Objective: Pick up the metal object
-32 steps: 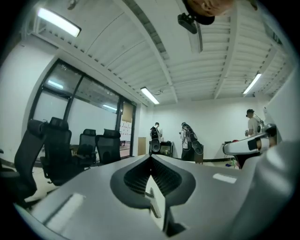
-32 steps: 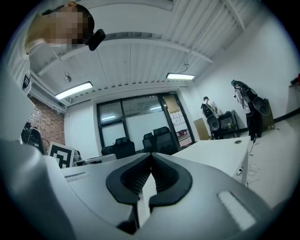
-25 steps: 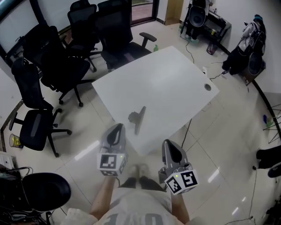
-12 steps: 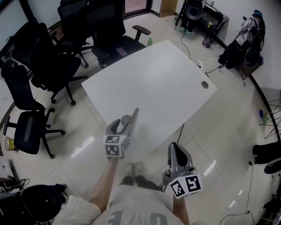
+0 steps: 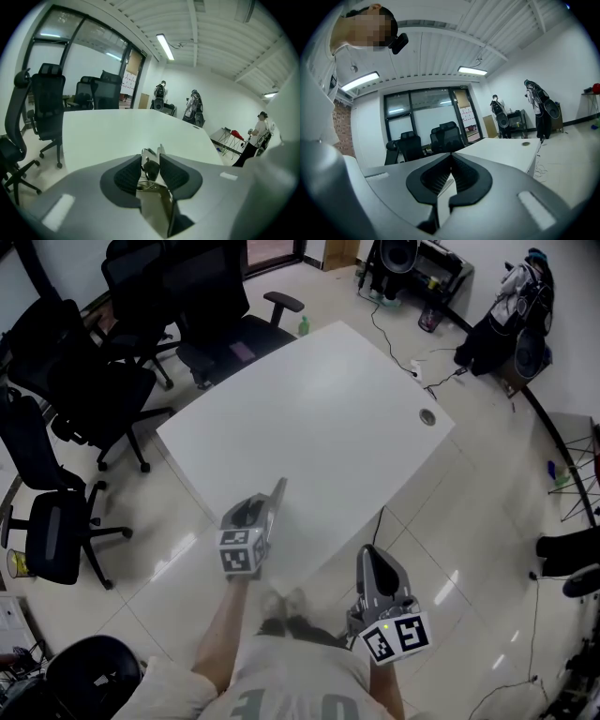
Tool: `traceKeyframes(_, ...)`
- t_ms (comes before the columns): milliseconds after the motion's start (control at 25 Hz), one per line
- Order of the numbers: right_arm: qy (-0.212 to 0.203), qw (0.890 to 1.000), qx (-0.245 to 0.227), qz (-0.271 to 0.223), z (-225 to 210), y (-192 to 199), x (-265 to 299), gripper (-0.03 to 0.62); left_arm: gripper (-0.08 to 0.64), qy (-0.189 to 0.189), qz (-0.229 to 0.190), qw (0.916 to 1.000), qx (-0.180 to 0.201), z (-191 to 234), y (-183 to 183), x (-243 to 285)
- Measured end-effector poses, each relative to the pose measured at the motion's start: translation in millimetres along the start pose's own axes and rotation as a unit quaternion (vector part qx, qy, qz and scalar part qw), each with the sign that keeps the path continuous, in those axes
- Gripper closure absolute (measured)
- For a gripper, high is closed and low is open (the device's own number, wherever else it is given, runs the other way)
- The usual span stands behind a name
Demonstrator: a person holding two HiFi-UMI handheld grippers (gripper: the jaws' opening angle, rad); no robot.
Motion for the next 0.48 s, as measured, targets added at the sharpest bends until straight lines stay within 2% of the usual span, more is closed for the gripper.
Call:
traceKeyframes(120, -0.004, 1.0, -0.001, 0.001, 4, 1, 4, 0.58, 0.44, 0.007, -0.009, 0.9999, 0.007, 0, 0, 0)
traceKeyframes(320, -0.016, 1.0, 0.0, -0.004, 9, 0, 5, 0.58, 0.542, 0.015, -0.084, 0.9963, 0.011, -13, -7, -12)
traceKeyframes(480, -0.014, 1.0, 0.006, -0.011, 11, -1, 5, 0.58, 0.553, 0.005, -0.127, 0.9916, 0.025, -20, -25, -29)
Point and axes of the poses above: the fingertips, and each gripper's own axes: x forward along the fingers, z to its left, y out of its underside, the point moved 6 cm from there along -x, backward along the fingers, and after that the axes turned 9 degrees about y, right-handed, at the moved point
